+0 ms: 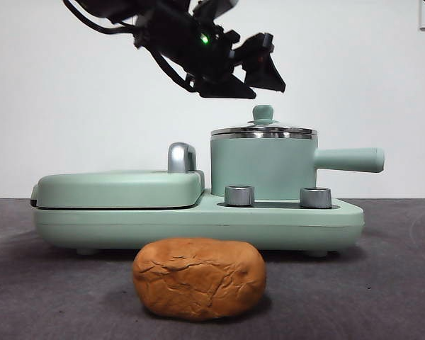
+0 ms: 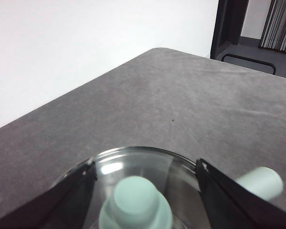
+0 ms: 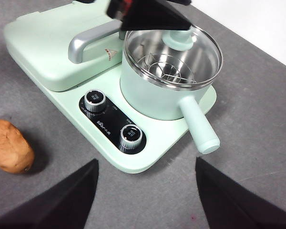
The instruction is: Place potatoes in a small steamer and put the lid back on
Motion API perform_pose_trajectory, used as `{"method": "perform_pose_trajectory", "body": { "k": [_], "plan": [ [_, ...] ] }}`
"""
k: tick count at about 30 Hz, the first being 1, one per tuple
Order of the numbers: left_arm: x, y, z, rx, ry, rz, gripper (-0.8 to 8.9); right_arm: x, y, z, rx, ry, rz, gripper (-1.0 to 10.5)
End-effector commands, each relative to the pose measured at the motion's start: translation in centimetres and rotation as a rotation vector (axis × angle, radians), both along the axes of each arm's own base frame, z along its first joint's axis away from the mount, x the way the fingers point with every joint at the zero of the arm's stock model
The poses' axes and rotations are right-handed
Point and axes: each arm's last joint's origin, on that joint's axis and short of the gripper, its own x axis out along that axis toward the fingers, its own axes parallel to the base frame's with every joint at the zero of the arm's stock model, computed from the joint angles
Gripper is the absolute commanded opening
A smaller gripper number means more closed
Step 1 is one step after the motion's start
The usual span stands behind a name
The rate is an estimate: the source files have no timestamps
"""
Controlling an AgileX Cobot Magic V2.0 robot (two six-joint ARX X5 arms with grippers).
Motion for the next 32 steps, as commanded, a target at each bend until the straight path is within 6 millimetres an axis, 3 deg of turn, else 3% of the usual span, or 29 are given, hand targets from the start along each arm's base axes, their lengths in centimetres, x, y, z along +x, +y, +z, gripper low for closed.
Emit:
{"method": "perform_pose_trajectory", "body": {
  "k": [1,9,13,27,32],
  "plan": [
    [0.7,-1.0,-0.8,-0.004,0.006,-0.001,3.38,0.1,0.1,0.6,0.017,-0.011,-0.005,3.2],
    [1.1,-1.1,-1.8,0.011,0.031,0.019,3.28,0.1,0.1,0.5,0.027,-0.003,-0.011,3.2],
    [1.2,-1.0,-1.9,0.014,0.035,0.022,2.45,0.1,0.1,0.5,0.028,-0.003,-0.011,3.2],
    [1.8,-0.8,-3.1,0.037,0.067,0.035,2.33,0.1,0.1,0.5,0.03,-0.001,-0.013,3.2],
    [1.8,-0.8,-3.1,0.037,0.067,0.035,0.13,0.1,0.1,0.5,0.03,0.0,-0.013,3.2]
  ]
}}
